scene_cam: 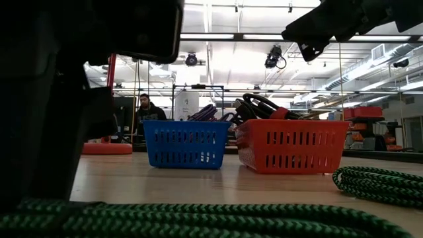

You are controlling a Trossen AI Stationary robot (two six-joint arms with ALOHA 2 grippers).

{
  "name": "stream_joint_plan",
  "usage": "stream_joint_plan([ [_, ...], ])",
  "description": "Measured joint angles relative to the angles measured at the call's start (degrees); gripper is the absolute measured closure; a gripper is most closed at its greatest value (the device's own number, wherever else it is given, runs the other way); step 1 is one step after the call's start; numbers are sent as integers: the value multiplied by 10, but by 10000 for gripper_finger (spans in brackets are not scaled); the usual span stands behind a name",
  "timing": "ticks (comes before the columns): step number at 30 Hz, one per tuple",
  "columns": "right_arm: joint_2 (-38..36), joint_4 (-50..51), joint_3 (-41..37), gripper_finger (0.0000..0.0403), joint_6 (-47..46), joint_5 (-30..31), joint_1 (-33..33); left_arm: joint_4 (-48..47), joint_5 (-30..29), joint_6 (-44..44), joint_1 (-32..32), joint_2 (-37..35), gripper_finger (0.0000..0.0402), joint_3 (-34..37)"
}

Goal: Pick & Place USB Port
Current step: Put the green charger cable into the blue bin

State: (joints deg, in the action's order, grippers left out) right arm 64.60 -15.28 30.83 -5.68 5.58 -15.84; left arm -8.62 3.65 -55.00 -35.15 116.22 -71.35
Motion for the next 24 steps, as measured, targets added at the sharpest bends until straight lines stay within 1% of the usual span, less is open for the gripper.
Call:
stream_joint_plan([
  [4,0,0,0,344,1,0,0,-22,10,6,0,17,258,-26],
  [11,0,4,0,344,0,0,0,-27,3,5,-4,20,258,-30],
  [14,0,4,0,344,-2,0,0,-44,-6,-14,-5,28,264,-31],
  [18,0,4,0,344,-3,0,0,-53,19,-44,-3,44,296,-32],
  [20,0,5,0,344,-3,0,0,-56,23,-55,0,48,324,-32],
  [23,0,5,0,344,-3,0,0,-53,27,-59,1,49,376,-32],
  [24,0,5,0,344,-3,0,0,-51,25,-59,1,50,386,-32],
])
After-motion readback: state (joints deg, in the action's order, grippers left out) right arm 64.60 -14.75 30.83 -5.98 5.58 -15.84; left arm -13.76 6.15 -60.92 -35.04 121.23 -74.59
